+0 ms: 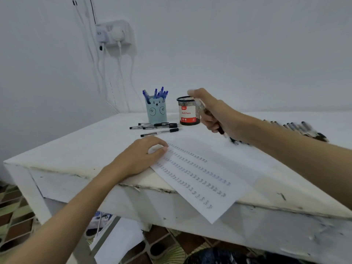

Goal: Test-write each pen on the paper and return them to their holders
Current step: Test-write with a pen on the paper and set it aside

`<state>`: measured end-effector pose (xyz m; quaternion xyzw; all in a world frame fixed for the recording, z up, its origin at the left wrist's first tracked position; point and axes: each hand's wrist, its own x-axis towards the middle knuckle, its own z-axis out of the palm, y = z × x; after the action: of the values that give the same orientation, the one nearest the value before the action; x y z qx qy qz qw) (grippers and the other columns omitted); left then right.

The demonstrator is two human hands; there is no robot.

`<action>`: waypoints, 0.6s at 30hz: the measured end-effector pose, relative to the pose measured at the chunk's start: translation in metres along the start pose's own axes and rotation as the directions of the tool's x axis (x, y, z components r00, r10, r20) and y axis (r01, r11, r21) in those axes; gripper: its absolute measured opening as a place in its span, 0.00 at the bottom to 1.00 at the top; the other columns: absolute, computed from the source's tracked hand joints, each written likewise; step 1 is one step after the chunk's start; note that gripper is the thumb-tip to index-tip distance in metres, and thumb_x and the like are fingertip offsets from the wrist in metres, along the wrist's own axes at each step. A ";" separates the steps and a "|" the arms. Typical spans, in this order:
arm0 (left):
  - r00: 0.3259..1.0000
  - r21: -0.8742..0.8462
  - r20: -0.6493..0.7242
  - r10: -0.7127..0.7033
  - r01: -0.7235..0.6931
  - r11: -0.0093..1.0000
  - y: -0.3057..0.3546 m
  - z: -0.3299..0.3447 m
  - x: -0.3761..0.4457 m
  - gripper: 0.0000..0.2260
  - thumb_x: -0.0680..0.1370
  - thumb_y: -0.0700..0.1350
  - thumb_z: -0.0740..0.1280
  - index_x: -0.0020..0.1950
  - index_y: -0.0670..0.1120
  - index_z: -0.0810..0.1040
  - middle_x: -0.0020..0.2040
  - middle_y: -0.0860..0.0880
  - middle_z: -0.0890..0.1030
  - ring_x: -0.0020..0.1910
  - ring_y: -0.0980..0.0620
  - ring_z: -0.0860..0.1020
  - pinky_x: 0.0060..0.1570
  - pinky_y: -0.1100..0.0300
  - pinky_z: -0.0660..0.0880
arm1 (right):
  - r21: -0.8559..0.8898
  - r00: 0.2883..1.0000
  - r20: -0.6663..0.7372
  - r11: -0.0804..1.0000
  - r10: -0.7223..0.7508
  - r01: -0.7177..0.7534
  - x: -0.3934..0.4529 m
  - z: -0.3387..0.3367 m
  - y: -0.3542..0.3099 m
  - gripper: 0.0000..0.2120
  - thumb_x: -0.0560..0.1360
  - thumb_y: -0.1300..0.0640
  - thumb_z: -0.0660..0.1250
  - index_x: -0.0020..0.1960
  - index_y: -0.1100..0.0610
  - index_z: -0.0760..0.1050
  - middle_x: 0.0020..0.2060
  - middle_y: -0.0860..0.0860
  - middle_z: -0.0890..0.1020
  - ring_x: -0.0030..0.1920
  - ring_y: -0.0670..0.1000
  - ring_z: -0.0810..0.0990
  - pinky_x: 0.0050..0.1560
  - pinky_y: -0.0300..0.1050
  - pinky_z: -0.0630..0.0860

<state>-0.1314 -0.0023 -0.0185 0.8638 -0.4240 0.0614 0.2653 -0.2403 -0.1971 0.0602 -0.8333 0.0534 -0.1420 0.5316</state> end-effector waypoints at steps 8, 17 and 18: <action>0.997 -0.070 0.079 0.005 0.001 0.998 0.027 0.014 0.003 0.12 0.80 0.55 0.58 0.60 0.55 0.76 0.62 0.59 0.74 0.62 0.59 0.70 0.60 0.63 0.64 | 0.459 0.992 -0.021 0.883 0.124 -0.101 -0.008 -0.012 0.015 0.19 0.78 0.56 0.53 0.47 0.68 0.77 0.27 0.58 0.80 0.26 0.51 0.73 0.33 0.41 0.70; 0.999 -0.089 0.039 0.025 -0.021 0.996 0.020 0.026 0.005 0.11 0.79 0.53 0.61 0.60 0.56 0.75 0.60 0.59 0.75 0.60 0.59 0.71 0.63 0.57 0.67 | 0.070 0.999 0.029 0.997 0.034 -0.036 -0.011 0.004 0.045 0.19 0.77 0.48 0.64 0.36 0.61 0.79 0.28 0.54 0.80 0.28 0.50 0.76 0.33 0.38 0.71; 0.999 -0.096 0.037 0.025 -0.021 0.995 0.019 0.026 0.006 0.10 0.79 0.53 0.61 0.59 0.56 0.75 0.60 0.59 0.75 0.60 0.60 0.72 0.63 0.56 0.67 | 0.053 1.000 -0.010 0.999 0.006 -0.006 -0.010 0.007 0.047 0.18 0.77 0.50 0.65 0.33 0.61 0.77 0.24 0.52 0.77 0.24 0.49 0.73 0.27 0.37 0.67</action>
<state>-0.1453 -0.0291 -0.0310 0.8462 -0.4414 0.0276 0.2973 -0.2452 -0.2087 0.0131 -0.8181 0.0546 -0.1459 0.5536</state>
